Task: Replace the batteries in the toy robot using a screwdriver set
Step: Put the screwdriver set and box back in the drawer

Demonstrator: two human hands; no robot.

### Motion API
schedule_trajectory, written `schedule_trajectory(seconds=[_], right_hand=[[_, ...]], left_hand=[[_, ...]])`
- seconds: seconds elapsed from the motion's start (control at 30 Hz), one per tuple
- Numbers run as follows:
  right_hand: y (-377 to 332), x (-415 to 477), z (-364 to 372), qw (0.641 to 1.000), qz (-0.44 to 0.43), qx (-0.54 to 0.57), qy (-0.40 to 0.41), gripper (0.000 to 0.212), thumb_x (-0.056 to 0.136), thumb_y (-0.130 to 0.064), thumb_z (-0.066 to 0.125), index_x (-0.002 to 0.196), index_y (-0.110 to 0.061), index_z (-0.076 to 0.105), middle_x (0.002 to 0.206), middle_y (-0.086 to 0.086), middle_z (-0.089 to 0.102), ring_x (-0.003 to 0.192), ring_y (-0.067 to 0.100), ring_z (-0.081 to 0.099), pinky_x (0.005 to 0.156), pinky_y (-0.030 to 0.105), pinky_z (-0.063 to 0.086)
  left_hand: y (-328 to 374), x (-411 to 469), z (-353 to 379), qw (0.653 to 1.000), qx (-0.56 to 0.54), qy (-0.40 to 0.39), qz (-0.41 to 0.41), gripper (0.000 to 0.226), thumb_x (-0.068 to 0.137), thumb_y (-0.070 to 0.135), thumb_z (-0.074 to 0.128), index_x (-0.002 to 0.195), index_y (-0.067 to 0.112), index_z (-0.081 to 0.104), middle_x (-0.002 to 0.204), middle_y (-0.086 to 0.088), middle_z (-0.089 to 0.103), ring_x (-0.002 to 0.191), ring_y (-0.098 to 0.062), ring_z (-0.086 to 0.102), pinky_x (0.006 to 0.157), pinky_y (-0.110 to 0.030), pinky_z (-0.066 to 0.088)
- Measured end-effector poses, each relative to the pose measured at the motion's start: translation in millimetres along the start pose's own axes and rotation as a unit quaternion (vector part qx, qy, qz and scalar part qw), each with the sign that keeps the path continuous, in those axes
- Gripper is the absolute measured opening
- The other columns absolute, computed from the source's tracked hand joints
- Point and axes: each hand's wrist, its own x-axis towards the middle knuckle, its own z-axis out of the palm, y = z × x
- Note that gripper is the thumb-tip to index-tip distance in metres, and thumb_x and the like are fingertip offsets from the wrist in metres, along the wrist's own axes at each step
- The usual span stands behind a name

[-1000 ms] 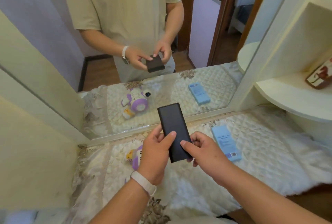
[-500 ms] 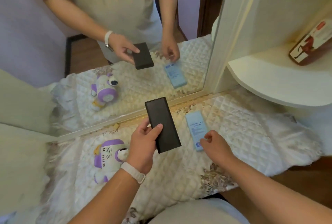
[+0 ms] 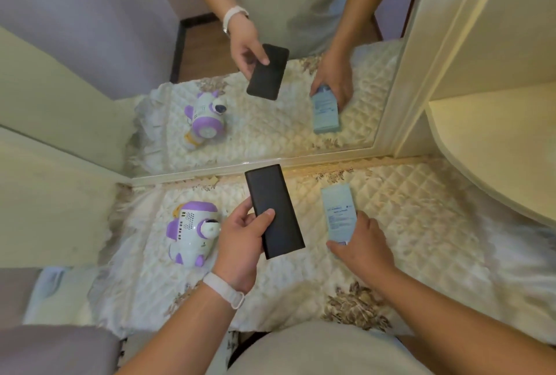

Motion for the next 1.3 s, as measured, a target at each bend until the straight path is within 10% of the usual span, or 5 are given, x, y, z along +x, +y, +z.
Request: schedule_trajectory(seconds=[0.17,0.37,0.53,1.3], right_hand=[[-8.2,0.8,-7.8,0.984,-0.022,0.161,-0.073,0.063,0.086,-0.017,0.068,0.138,-0.020,0.033,0.116,-0.007,0.052,0.100,0.016,0.057,0.069,0.025,0.047],[-15.4,-12.3,-10.7,0.966,-0.015,0.226,-0.124,0.050,0.091,-0.013,0.062,0.133,-0.021,0.036,0.119,-0.001,0.057,0.094,0.018,0.066,0.071,0.042,0.061],[-48.6,-46.2,-11.9,0.949,-0.063,0.258,-0.170,0.037,0.092,-0.008,0.060,0.123,-0.018,0.044,0.113,-0.001,0.061,0.088,0.018,0.069,0.060,0.030,0.059],[-194.2,-409.7,108.1,0.836,-0.350,0.158,-0.392,0.017,0.092,-0.006,0.056,0.101,-0.021,0.056,0.102,-0.006,0.070,0.081,0.021,0.072,0.056,0.033,0.054]], left_hand=[[-6.8,-6.6,3.0,0.999,-0.030,0.036,0.004,0.034,0.095,0.003,0.061,0.127,0.014,0.062,0.080,0.000,0.075,0.072,-0.012,0.072,0.061,-0.031,0.059],[-0.4,-25.3,-16.3,0.995,-0.068,0.063,0.032,0.036,0.094,0.004,0.061,0.129,0.016,0.061,0.082,0.000,0.075,0.072,-0.011,0.072,0.058,-0.028,0.058],[3.8,-53.1,-53.3,0.986,-0.119,0.098,0.066,0.034,0.095,0.005,0.060,0.125,0.020,0.065,0.093,-0.004,0.076,0.077,-0.013,0.073,0.061,-0.030,0.059],[-161.8,-399.9,-312.6,0.841,-0.298,0.408,0.192,0.024,0.096,0.011,0.059,0.118,0.014,0.068,0.110,-0.008,0.075,0.098,-0.024,0.072,0.084,-0.043,0.058]])
